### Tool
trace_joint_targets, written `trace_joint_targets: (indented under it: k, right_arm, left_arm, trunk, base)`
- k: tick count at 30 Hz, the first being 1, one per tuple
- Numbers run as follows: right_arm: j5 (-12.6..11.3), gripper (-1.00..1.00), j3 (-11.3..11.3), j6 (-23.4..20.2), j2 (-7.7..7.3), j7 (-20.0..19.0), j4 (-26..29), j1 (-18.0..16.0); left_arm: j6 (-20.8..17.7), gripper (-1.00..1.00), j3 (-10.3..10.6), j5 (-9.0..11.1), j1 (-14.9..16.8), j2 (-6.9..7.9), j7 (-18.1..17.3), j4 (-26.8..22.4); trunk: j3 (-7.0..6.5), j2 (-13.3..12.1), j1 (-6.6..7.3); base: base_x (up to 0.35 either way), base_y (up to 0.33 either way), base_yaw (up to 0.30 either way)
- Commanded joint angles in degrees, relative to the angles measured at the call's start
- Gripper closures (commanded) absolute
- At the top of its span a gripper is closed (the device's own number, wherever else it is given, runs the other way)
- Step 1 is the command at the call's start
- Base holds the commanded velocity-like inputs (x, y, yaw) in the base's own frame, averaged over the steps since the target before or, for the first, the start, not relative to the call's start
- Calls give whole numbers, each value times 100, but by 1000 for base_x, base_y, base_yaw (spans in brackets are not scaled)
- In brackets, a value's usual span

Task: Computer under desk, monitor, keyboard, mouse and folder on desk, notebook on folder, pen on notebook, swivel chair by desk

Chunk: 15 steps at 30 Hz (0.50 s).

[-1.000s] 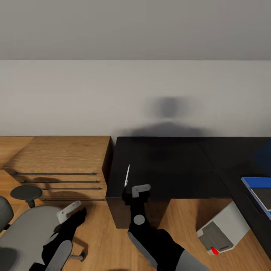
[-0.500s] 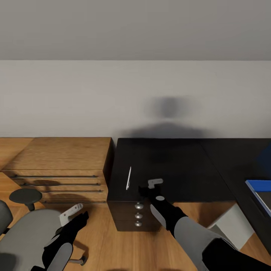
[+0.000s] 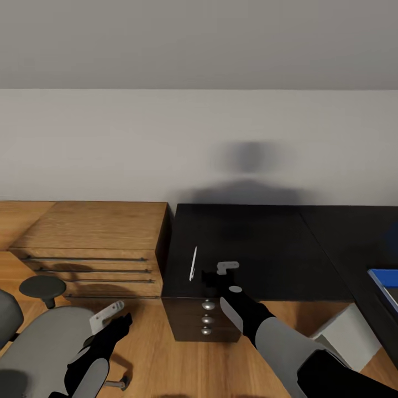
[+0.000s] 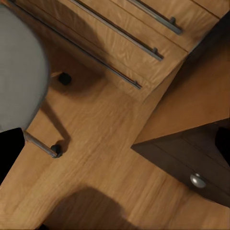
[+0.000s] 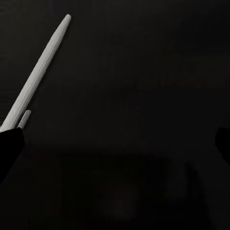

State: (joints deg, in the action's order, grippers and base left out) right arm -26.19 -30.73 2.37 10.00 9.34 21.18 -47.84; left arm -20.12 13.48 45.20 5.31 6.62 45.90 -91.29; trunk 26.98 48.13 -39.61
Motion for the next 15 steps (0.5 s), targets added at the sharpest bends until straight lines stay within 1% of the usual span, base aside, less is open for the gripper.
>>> trace_joint_targets:
  k: [1,12,13,14,15]
  right_arm:
    - [-50,-100,-38,25,0,33,-6,-6]
    - [-53,-100,-39,18,0,33,-8,-5]
    - [-53,-100,-39,18,0,33,-5,-6]
    - [-53,-100,-39,18,0,33,-6,-6]
    - [-53,-100,-39,18,0,33,-1,-5]
  left_arm:
    - [-18,-100,11,25,6,6,43,-5]
    - [-18,-100,39,33,6,-10,58,64]
    - [-13,-100,131,28,6,-16,69,92]
    - [-12,-100,153,26,6,-17,70,96]
    - [-10,-100,305,18,6,-20,82,108]
  trunk:
    - [4,5,-1]
    - [-17,5,-1]
    - [-17,5,-1]
    - [-18,5,-1]
    - [-18,5,-1]
  base:
    - [0,0,235]
    - [0,0,262]
    - [0,0,268]
    - [0,0,268]
    - [0,0,254]
